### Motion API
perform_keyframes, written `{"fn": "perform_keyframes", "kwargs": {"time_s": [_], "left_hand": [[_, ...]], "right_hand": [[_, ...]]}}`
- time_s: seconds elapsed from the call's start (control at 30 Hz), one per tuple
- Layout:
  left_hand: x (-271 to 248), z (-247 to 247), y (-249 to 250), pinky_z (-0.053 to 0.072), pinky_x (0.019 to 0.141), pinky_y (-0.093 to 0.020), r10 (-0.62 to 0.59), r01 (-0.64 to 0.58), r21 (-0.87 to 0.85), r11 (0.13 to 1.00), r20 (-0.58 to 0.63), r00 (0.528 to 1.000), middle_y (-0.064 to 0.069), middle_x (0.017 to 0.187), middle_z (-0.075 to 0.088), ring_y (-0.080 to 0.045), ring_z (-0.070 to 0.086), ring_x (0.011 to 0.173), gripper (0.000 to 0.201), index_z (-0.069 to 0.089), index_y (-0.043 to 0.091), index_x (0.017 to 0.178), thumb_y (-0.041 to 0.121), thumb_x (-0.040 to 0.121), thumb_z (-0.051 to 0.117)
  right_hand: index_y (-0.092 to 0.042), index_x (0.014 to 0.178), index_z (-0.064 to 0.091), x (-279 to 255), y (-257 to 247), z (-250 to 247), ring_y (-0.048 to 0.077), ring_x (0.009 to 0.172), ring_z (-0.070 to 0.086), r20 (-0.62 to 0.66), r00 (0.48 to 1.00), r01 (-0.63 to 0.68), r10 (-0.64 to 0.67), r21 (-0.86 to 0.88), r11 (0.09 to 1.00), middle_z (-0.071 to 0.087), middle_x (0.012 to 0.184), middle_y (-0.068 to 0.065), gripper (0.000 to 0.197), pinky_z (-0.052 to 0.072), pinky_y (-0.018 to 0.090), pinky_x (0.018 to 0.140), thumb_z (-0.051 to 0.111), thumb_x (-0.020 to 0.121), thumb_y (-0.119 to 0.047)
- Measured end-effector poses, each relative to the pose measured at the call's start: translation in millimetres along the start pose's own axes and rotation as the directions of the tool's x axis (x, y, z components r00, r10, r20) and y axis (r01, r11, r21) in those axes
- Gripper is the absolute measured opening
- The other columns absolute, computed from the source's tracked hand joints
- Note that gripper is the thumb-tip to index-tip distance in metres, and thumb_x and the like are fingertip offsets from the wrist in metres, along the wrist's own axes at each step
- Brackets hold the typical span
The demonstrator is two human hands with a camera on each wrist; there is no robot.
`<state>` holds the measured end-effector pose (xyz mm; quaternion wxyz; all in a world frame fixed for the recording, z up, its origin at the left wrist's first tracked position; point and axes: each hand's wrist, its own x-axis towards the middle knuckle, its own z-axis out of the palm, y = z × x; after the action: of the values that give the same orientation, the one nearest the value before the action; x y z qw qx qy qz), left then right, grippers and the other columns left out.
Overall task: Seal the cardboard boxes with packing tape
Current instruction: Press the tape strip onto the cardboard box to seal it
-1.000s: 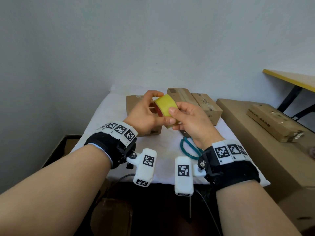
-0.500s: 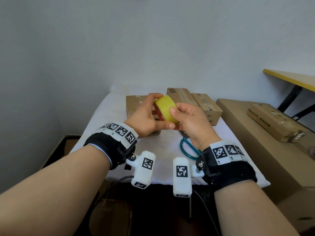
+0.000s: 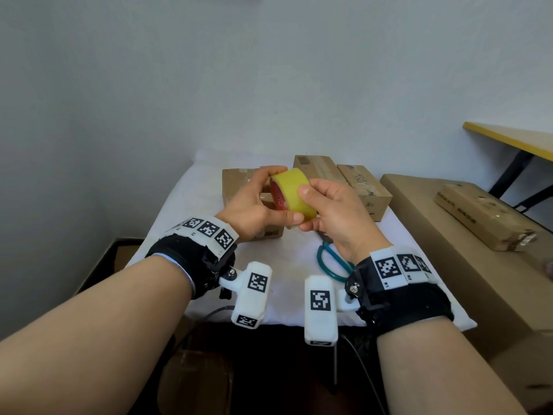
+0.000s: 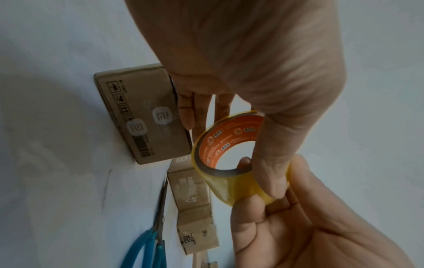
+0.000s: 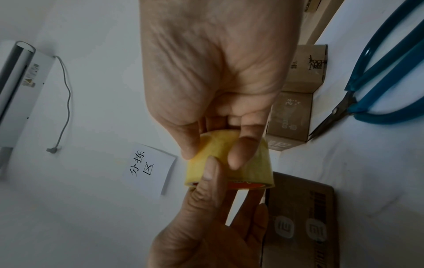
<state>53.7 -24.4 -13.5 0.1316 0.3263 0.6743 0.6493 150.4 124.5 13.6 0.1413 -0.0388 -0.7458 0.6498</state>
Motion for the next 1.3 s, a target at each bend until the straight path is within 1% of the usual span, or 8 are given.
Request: {"fn": "perform_keyframes", "kwargs": {"time_s": [0.2,0.43,0.63,0.77,0.83,0.93,1.13,1.3], "left_hand": [[-1.1,-0.6,4.7,0.058,0.091,-0.044,-0.025,0.025,-0.067,0.997,-0.008,1.0,-0.004,0.125,0.062,-0.024,0.064,0.113,0.083,0.05,0.032,0.131,0.026,0.058,0.089],[-2.0,-2.4,6.3,0.052,0.061,-0.018,-0.028,0.027,-0.128,0.991,-0.011,1.0,-0.01,0.125,0.061,-0.017,0.066,0.099,0.081,0.048,0.026,0.136,0.016,0.066,0.087],[-3.1,-2.7,4.2,0.051,0.064,-0.02,-0.055,0.05,-0.159,0.986,-0.027,0.998,-0.006,0.125,0.062,-0.023,0.063,0.111,0.084,0.048,0.032,0.137,0.029,0.063,0.086],[-3.3,-3.6,5.7,0.054,0.065,-0.025,-0.065,0.059,-0.168,0.984,-0.032,0.997,-0.007,0.124,0.062,-0.023,0.066,0.104,0.083,0.045,0.032,0.138,0.03,0.065,0.084],[-2.9,-4.1,6.6,0.06,0.076,-0.039,-0.08,0.072,-0.181,0.981,-0.04,0.996,-0.009,0.123,0.063,-0.028,0.069,0.104,0.077,0.049,0.032,0.135,0.032,0.066,0.084],[-3.1,-5.5,6.0,0.053,0.09,-0.059,-0.099,0.091,-0.186,0.978,-0.032,0.995,-0.013,0.12,0.066,-0.036,0.07,0.102,0.074,0.053,0.031,0.13,0.037,0.064,0.086],[-2.4,-3.7,9.0,0.047,0.061,-0.033,-0.105,0.091,-0.211,0.973,-0.057,0.993,-0.01,0.105,0.065,-0.017,0.066,0.073,0.059,0.056,0.016,0.123,0.037,0.072,0.078],[-2.7,-2.6,11.8,0.048,0.066,-0.036,-0.138,0.128,-0.225,0.966,-0.032,0.99,-0.009,0.087,0.067,-0.026,0.067,0.074,0.065,0.053,0.007,0.124,0.046,0.074,0.071]], "right_hand": [[-0.011,0.109,0.072,-1.2,-3.8,-0.4,0.024,0.083,0.07,0.045,0.999,0.006,-0.008,0.055,0.998,0.074,0.106,0.02,0.02,0.058,0.027,0.06,0.054,0.105,-0.017],[-0.014,0.111,0.071,-0.8,-5.1,0.7,0.028,0.089,0.069,0.089,0.996,0.01,-0.02,0.104,0.995,0.074,0.105,0.016,0.02,0.059,0.029,0.063,0.051,0.106,-0.013],[-0.012,0.115,0.071,0.7,-4.0,2.0,0.031,0.089,0.069,0.091,0.996,0.004,-0.015,0.121,0.993,0.071,0.113,0.025,0.021,0.06,0.03,0.063,0.051,0.106,-0.014],[-0.01,0.119,0.07,3.4,-1.4,2.6,0.027,0.088,0.069,0.084,0.996,0.001,-0.013,0.141,0.99,0.072,0.113,0.022,0.023,0.06,0.032,0.064,0.052,0.106,-0.016],[-0.009,0.122,0.069,5.3,-1.1,3.0,0.026,0.087,0.07,0.081,0.997,0.004,-0.016,0.146,0.989,0.072,0.113,0.021,0.025,0.059,0.033,0.064,0.053,0.106,-0.017],[-0.01,0.121,0.07,6.9,0.0,4.1,0.025,0.087,0.07,0.077,0.997,0.008,-0.02,0.154,0.988,0.073,0.11,0.018,0.024,0.059,0.033,0.062,0.053,0.106,-0.019],[-0.012,0.116,0.071,8.1,1.4,5.3,0.023,0.089,0.068,0.078,0.996,0.026,-0.038,0.145,0.989,0.072,0.107,0.015,0.021,0.058,0.033,0.063,0.054,0.105,-0.019],[-0.01,0.118,0.07,7.8,2.2,4.8,0.027,0.092,0.068,0.095,0.995,0.022,-0.035,0.137,0.99,0.072,0.106,0.017,0.022,0.057,0.033,0.062,0.054,0.105,-0.019]]}}
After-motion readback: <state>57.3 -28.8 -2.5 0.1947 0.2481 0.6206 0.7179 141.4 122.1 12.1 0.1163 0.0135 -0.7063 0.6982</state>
